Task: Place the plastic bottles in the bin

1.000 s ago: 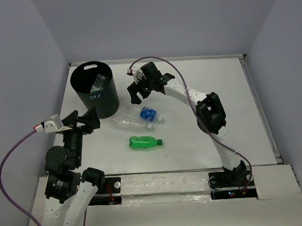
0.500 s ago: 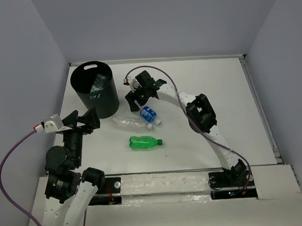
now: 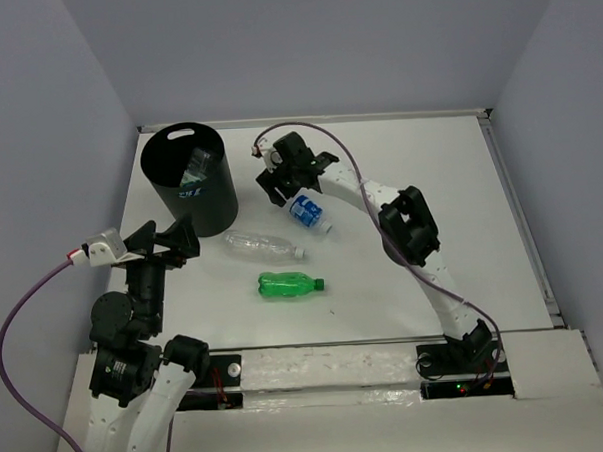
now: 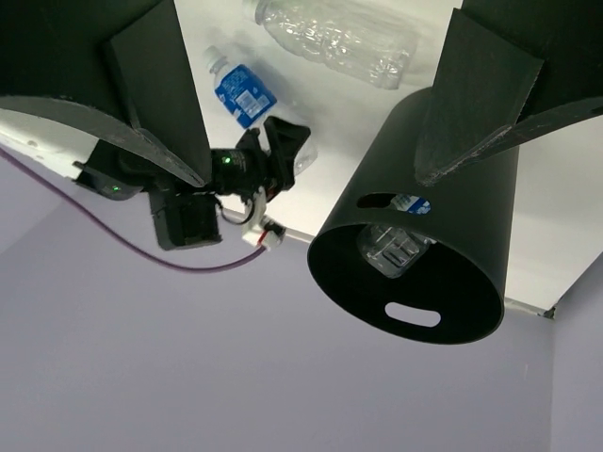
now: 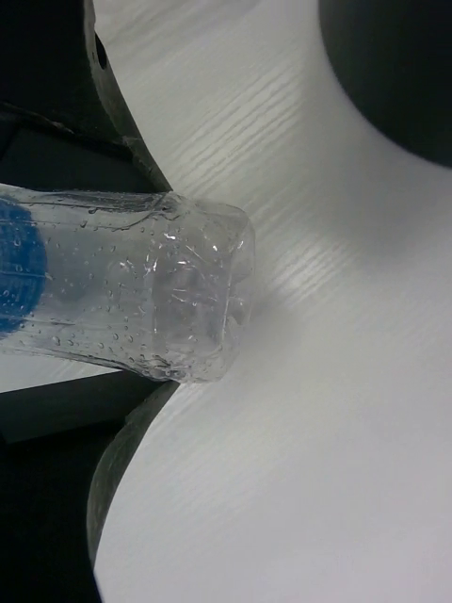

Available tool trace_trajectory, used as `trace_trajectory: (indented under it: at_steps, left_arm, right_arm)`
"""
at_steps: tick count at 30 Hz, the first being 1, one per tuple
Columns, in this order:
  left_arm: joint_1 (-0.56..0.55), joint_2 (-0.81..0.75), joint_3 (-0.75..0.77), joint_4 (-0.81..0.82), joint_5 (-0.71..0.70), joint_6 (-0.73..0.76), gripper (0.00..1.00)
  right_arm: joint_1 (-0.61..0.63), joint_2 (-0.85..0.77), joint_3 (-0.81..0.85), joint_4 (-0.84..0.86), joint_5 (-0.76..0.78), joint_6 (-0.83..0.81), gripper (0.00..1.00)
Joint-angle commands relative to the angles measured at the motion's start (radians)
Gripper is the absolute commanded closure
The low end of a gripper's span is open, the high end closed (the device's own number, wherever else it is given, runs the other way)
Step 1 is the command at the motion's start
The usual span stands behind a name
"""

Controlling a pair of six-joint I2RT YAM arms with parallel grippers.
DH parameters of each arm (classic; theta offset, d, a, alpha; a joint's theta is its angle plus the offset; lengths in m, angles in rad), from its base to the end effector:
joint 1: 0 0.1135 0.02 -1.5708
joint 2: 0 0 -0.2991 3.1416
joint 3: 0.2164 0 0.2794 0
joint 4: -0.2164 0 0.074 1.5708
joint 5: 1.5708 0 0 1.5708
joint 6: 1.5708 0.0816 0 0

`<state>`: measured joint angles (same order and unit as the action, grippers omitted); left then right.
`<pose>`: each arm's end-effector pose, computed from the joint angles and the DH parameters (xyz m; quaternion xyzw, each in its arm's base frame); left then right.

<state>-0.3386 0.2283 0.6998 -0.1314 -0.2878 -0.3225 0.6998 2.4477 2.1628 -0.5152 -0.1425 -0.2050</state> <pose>0.0907 -0.0074 0.4094 -0.1125 0.5722 -0.1840 0.7913 0.4794 0.4188 0.1746 -0.4281 0.8196 0.1558 0.3474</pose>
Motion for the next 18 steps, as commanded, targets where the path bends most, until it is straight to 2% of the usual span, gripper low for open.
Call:
trace_trajectory:
  at_steps: [1, 5, 6, 9, 14, 16, 18]
  left_arm:
    - [0.004, 0.002, 0.003, 0.049, 0.003, 0.01, 0.01]
    - [0.006, -0.004, 0.006, 0.047, -0.005, 0.008, 0.01]
    - [0.004, -0.007, 0.004, 0.047, -0.008, 0.008, 0.01]
    - [0.006, -0.009, 0.004, 0.047, -0.008, 0.01, 0.01]
    - [0.007, -0.014, 0.004, 0.046, -0.014, 0.01, 0.01]
    - [0.007, -0.017, 0.006, 0.042, -0.019, 0.008, 0.01]
    - [0.009, -0.021, 0.006, 0.042, -0.021, 0.008, 0.01]
  right_arm:
    - [-0.005, -0.217, 0.046, 0.193, 0.011, 0.071, 0.48]
    - [-0.005, -0.355, -0.025, 0.427, -0.041, 0.241, 0.5]
    - [-0.005, -0.404, -0.049, 0.56, -0.045, 0.284, 0.51]
    - [-0.005, -0.437, -0.084, 0.777, -0.071, 0.465, 0.51]
    - [0.015, -0.369, -0.014, 1.116, -0.01, 0.643, 0.52]
    - [0.026, -0.29, 0.036, 1.196, 0.018, 0.723, 0.53]
    - [0.059, -0.225, 0.107, 1.264, 0.056, 0.731, 0.54]
